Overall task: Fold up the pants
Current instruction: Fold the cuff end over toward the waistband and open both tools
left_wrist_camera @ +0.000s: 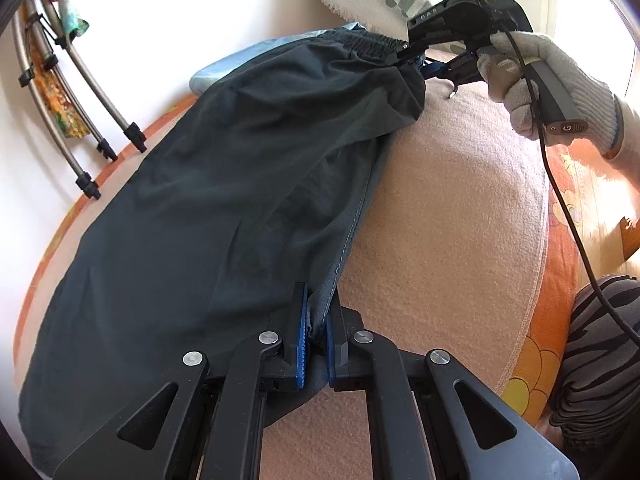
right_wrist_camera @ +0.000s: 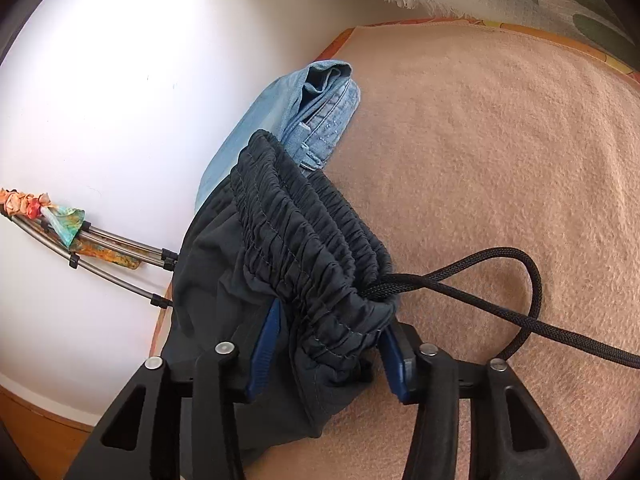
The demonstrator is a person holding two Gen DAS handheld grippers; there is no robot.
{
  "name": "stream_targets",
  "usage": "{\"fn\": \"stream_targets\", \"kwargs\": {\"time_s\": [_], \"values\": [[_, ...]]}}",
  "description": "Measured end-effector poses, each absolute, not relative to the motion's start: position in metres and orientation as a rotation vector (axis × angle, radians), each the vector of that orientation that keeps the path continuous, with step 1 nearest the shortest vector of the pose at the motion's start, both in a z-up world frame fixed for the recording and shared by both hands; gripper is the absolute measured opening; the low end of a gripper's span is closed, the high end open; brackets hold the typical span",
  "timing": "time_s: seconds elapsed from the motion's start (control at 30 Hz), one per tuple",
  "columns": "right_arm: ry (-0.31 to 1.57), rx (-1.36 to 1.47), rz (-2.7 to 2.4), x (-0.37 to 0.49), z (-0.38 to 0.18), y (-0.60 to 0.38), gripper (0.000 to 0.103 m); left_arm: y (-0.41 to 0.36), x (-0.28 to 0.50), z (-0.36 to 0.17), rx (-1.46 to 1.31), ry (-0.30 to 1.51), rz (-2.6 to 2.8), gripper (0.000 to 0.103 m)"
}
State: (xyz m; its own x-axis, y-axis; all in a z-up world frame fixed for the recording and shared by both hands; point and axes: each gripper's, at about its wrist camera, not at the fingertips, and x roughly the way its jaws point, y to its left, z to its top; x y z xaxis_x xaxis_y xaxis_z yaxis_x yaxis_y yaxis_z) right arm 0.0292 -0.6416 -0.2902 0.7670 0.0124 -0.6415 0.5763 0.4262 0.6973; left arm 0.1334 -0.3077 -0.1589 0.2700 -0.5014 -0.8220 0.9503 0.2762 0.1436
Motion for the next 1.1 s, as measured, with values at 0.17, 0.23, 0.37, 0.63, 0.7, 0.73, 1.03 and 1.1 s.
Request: {"fn": "stream_targets", "kwargs": {"time_s": [0.17,0.23,0.37,0.63,0.7,0.73,1.03,1.1], "values": [[0.597,1.032,-0.357,0.026,-0.267,-0.643,0.022,-0.288,0.131,-0.134,0.662,0.737,-1.143,0.005],[0.587,0.979,-0.343,0.019,-0.245,-0.641,0.021,-0.282,0.122,-0.128,0.672,0.721,-1.166,0.005],[0.603,0.854,-0.360,-0.006,-0.210,-0.632,0.020,-0.276,0.104,-0.125,0.671,0.753,-1.238,0.005],[0.729,0.659,-0.527,-0.065,-0.213,-0.626,0.021,-0.296,0.059,-0.137,0.734,0.753,-1.356,0.010],[0.776,0.665,-0.536,-0.067,-0.227,-0.629,0.025,-0.298,0.062,-0.140,0.715,0.804,-1.358,0.013],[0.802,0.640,-0.547,-0.066,-0.230,-0.628,0.032,-0.296,0.065,-0.139,0.691,0.823,-1.354,0.016],[0.752,0.415,-0.582,-0.059,-0.175,-0.594,0.063,-0.229,0.118,-0.102,0.425,0.855,-1.191,0.044],[0.735,0.373,-0.556,-0.051,-0.161,-0.580,0.064,-0.206,0.134,-0.096,0.370,0.857,-1.123,0.045]]}}
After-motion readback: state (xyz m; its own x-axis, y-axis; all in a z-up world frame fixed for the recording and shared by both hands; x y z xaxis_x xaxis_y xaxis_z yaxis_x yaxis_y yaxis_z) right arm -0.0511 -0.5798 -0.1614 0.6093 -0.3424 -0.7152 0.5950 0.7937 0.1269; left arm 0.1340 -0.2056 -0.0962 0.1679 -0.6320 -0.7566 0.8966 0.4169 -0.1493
